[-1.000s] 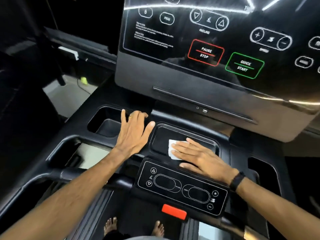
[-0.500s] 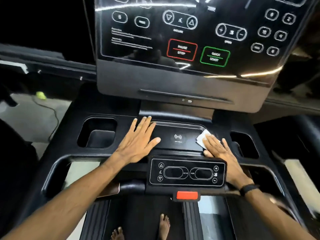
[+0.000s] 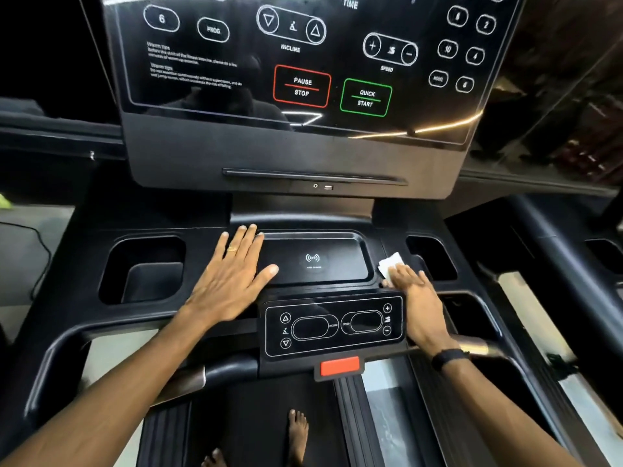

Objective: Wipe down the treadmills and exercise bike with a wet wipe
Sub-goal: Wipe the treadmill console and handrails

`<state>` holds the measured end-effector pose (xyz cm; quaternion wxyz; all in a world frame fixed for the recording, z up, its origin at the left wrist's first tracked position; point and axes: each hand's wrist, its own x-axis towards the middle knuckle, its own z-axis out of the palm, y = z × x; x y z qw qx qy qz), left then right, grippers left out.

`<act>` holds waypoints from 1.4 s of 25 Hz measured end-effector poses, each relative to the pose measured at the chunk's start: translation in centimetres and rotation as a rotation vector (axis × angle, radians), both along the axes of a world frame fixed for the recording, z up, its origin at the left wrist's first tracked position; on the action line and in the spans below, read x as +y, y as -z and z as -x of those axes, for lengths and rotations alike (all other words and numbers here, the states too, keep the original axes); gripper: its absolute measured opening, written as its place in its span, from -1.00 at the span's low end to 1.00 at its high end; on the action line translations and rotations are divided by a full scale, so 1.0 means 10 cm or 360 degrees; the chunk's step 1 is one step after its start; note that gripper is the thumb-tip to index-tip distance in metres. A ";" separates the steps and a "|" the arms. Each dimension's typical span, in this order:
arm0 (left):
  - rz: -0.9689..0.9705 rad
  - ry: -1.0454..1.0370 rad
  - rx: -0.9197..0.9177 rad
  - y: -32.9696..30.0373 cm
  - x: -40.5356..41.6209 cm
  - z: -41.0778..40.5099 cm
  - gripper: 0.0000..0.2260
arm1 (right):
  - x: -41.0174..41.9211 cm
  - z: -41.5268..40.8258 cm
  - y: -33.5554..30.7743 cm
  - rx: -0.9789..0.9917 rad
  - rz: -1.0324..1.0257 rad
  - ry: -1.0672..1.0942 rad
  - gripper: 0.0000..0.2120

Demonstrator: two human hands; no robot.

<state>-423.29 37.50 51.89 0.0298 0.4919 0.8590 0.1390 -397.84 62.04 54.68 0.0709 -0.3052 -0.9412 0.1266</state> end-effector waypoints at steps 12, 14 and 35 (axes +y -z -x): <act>-0.0022 -0.0076 0.0001 -0.05 0.02 -0.02 -0.26 | 0.55 0.41 0.14 -0.0064 -0.0038 -0.0601 -0.20; -0.0034 -0.0168 -0.0027 -0.13 0.12 -0.03 -0.26 | 0.58 0.07 0.04 -0.0041 0.0002 -0.0899 -0.39; -0.0042 0.0211 -0.0126 -0.65 1.95 -0.50 -0.49 | 1.24 -0.54 0.19 0.0432 0.0407 -0.0972 -0.89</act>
